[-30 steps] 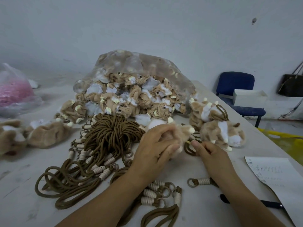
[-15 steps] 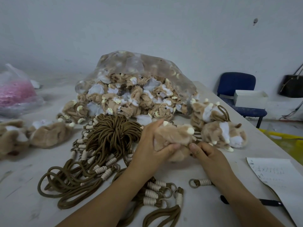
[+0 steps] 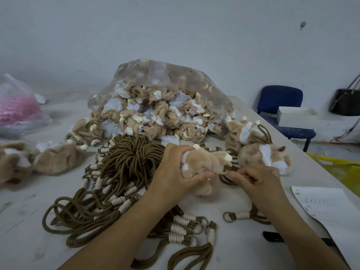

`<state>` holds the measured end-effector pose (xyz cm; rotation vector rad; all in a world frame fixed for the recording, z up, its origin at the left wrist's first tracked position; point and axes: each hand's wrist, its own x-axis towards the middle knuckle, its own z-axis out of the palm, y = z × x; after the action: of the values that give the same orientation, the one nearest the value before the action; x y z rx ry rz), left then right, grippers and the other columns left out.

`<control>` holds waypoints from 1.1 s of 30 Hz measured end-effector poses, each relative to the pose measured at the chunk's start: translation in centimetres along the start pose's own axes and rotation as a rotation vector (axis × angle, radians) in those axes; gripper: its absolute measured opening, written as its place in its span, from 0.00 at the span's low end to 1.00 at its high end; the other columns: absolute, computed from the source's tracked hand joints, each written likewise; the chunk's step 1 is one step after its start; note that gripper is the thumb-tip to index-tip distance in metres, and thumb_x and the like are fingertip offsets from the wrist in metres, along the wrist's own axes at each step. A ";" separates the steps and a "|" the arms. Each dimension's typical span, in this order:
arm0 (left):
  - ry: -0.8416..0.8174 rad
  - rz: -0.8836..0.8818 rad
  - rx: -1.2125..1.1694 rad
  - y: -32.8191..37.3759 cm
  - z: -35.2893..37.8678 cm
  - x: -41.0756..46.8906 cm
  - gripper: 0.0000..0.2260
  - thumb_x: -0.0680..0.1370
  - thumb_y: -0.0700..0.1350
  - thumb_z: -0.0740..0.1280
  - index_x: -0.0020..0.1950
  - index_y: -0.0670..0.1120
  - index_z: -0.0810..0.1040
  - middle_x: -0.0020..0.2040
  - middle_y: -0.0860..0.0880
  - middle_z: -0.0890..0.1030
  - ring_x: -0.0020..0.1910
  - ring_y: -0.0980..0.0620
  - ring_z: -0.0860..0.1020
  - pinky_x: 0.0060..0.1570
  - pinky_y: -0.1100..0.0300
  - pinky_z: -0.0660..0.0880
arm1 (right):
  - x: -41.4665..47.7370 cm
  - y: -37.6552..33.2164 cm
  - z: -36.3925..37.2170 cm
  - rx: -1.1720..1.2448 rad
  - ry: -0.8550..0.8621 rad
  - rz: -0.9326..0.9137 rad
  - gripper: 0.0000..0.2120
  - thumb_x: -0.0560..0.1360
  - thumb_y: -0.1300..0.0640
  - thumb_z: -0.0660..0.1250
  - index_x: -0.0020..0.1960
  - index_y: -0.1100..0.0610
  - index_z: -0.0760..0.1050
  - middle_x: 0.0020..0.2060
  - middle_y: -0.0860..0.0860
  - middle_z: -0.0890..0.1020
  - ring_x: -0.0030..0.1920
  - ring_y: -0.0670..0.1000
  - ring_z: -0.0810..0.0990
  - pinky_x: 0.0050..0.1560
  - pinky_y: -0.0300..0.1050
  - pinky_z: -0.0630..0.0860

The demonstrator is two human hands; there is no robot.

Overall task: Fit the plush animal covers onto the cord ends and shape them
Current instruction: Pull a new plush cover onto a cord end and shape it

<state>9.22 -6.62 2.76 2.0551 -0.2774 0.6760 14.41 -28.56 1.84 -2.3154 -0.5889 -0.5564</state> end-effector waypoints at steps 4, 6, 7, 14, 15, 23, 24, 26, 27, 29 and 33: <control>-0.042 0.051 0.038 -0.1 0.4 -0.2 0.24 0.67 0.59 0.74 0.57 0.52 0.72 0.52 0.56 0.68 0.53 0.63 0.68 0.49 0.76 0.65 | -0.3 -0.3 0.6 0.147 -0.031 0.067 0.20 0.65 0.33 0.61 0.32 0.50 0.75 0.30 0.45 0.76 0.40 0.41 0.74 0.46 0.39 0.64; -0.038 0.072 0.029 -0.1 0.6 -0.3 0.24 0.67 0.59 0.73 0.57 0.51 0.72 0.52 0.54 0.68 0.53 0.62 0.68 0.49 0.76 0.65 | -0.4 -0.5 0.9 0.282 -0.057 0.157 0.21 0.65 0.36 0.62 0.34 0.55 0.77 0.32 0.48 0.78 0.37 0.41 0.75 0.41 0.33 0.67; -0.037 0.070 0.005 -0.1 0.6 -0.3 0.23 0.67 0.61 0.73 0.56 0.52 0.71 0.52 0.54 0.69 0.53 0.62 0.69 0.49 0.76 0.66 | -0.5 -0.6 1.1 0.323 -0.068 0.184 0.22 0.65 0.37 0.63 0.35 0.57 0.77 0.33 0.49 0.79 0.37 0.41 0.75 0.39 0.31 0.67; -0.133 -0.118 -0.382 0.2 0.4 -0.8 0.23 0.68 0.72 0.66 0.58 0.63 0.70 0.54 0.60 0.76 0.54 0.61 0.78 0.46 0.66 0.76 | -0.7 -0.8 1.5 0.385 -0.088 0.221 0.25 0.64 0.33 0.60 0.35 0.56 0.77 0.35 0.49 0.79 0.36 0.43 0.75 0.34 0.28 0.68; -0.145 -0.122 -0.423 0.1 0.4 -0.8 0.25 0.70 0.74 0.61 0.60 0.60 0.70 0.55 0.61 0.77 0.56 0.61 0.78 0.49 0.66 0.76 | -0.7 -0.8 1.6 0.382 -0.079 0.227 0.25 0.64 0.33 0.60 0.35 0.56 0.76 0.35 0.48 0.79 0.35 0.43 0.75 0.34 0.28 0.68; -0.076 -0.150 -0.464 0.0 0.7 -0.3 0.19 0.69 0.58 0.72 0.58 0.61 0.74 0.53 0.62 0.80 0.52 0.60 0.80 0.46 0.66 0.77 | -0.5 -0.3 1.8 0.394 -0.064 0.269 0.22 0.65 0.33 0.61 0.32 0.53 0.76 0.33 0.49 0.79 0.33 0.44 0.75 0.33 0.29 0.67; -0.062 -0.149 -0.441 -0.1 0.4 -0.2 0.19 0.68 0.59 0.73 0.57 0.64 0.75 0.53 0.63 0.79 0.52 0.61 0.79 0.46 0.66 0.77 | -0.5 -0.3 1.7 0.390 -0.068 0.271 0.22 0.65 0.33 0.61 0.33 0.53 0.76 0.33 0.48 0.80 0.34 0.43 0.75 0.33 0.29 0.68; -0.040 -0.144 -0.368 0.0 -0.2 -0.1 0.20 0.66 0.62 0.73 0.56 0.70 0.74 0.56 0.69 0.76 0.55 0.66 0.77 0.50 0.70 0.75 | -0.4 -0.1 1.5 0.374 -0.068 0.255 0.23 0.64 0.34 0.62 0.34 0.55 0.77 0.32 0.46 0.79 0.33 0.41 0.74 0.33 0.27 0.67; -0.037 -0.139 -0.337 0.0 -0.4 0.0 0.21 0.66 0.62 0.72 0.57 0.73 0.73 0.57 0.72 0.74 0.58 0.69 0.74 0.52 0.72 0.73 | -0.4 0.0 1.3 0.360 -0.061 0.236 0.23 0.64 0.34 0.62 0.34 0.56 0.76 0.32 0.45 0.78 0.32 0.39 0.73 0.33 0.27 0.67; -0.047 -0.130 -0.302 0.0 -0.7 0.1 0.23 0.65 0.63 0.72 0.59 0.75 0.71 0.60 0.74 0.72 0.62 0.71 0.71 0.56 0.75 0.70 | -0.3 0.3 0.8 0.339 -0.050 0.196 0.23 0.64 0.35 0.63 0.33 0.57 0.76 0.32 0.47 0.77 0.31 0.39 0.72 0.34 0.27 0.67; -0.088 -0.115 -0.313 0.1 -0.8 0.2 0.22 0.65 0.64 0.71 0.59 0.75 0.73 0.57 0.67 0.75 0.59 0.68 0.74 0.55 0.75 0.69 | -0.2 0.7 0.5 0.322 -0.058 0.148 0.17 0.69 0.44 0.67 0.31 0.56 0.75 0.30 0.45 0.76 0.31 0.40 0.72 0.35 0.27 0.68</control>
<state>9.04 -5.95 3.25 1.7874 -0.2932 0.4410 14.72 -28.71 1.04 -2.0537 -0.4898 -0.3007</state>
